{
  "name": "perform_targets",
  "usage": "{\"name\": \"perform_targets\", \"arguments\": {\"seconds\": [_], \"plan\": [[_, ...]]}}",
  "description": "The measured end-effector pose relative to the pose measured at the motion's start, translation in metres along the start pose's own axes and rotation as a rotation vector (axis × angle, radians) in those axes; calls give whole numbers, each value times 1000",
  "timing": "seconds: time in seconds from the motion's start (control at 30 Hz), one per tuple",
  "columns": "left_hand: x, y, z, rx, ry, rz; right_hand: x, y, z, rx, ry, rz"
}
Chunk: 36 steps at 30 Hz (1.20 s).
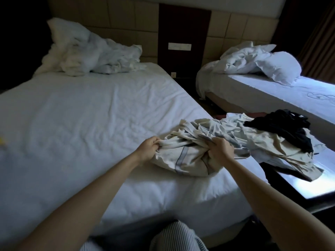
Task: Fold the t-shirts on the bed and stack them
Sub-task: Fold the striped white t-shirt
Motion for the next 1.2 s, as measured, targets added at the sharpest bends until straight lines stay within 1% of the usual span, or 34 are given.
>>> {"name": "perform_targets", "arguments": {"seconds": [0.07,0.1,0.17,0.2,0.23,0.27,0.33,0.37,0.4,0.43,0.47,0.5,0.53,0.57,0.6,0.63,0.67,0.7,0.73,0.77,0.83,0.9,0.93,0.97,1.03,1.1,1.17,1.2], "plan": [[9,-25,-1,-74,-12,87,16,2,-21,-159,-86,11],[12,-34,-1,-137,-22,101,27,3,-36,-212,-183,16],[22,-45,-4,-315,-85,64,60,5,-70,-161,-464,37],[27,-49,-4,-459,-93,51,78,12,-84,-88,-569,19],[32,-51,-1,-619,-57,52,94,23,-92,6,-636,-13],[37,-48,6,-736,24,44,110,31,-98,97,-657,-43],[48,-29,30,-816,297,-41,130,45,-92,197,-622,-28],[52,-14,39,-844,419,-121,136,45,-88,186,-616,5],[56,2,44,-908,493,-215,137,44,-84,141,-604,27],[59,19,45,-1008,524,-313,138,39,-81,77,-607,66],[62,33,45,-1132,530,-389,138,33,-82,37,-631,39],[62,43,44,-1249,539,-422,137,26,-83,32,-659,4],[63,49,47,-1341,540,-412,133,21,-80,40,-640,-59],[61,50,50,-1405,538,-379,130,17,-74,60,-558,-138],[60,49,53,-1454,534,-341,127,14,-63,131,-472,-192],[60,45,55,-1495,531,-311,125,12,-53,270,-425,-197],[61,40,56,-1533,516,-285,123,8,-45,427,-407,-164],[63,33,54,-1558,483,-268,123,3,-41,557,-419,-139],[67,25,52,-1564,416,-284,122,1,-40,615,-452,-130],[72,19,47,-1529,328,-328,123,-4,-40,609,-463,-146],[82,11,36,-1357,104,-461,117,-10,-37,468,-411,-195],[89,12,31,-1079,-127,-586,112,-10,-35,293,-342,-204],[91,15,34,-961,-205,-610,110,-7,-34,232,-307,-199],[92,18,39,-905,-254,-630,107,-4,-35,186,-253,-200],[93,27,49,-970,-256,-663,103,3,-40,142,-144,-232],[89,32,56,-1076,-203,-632,102,8,-50,164,-143,-260],[79,33,58,-1102,-95,-513,101,7,-55,113,-214,-249],[72,32,61,-1098,19,-405,105,5,-56,52,-285,-286]]}}
Point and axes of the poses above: each hand's wrist, its own x-axis away from the middle knuckle, its own y-axis out of the palm, z = x × y, the point moved 5 cm from there along -x, towards the middle knuckle, and after that the axes turned 9 degrees about x, right-handed, at the moved point
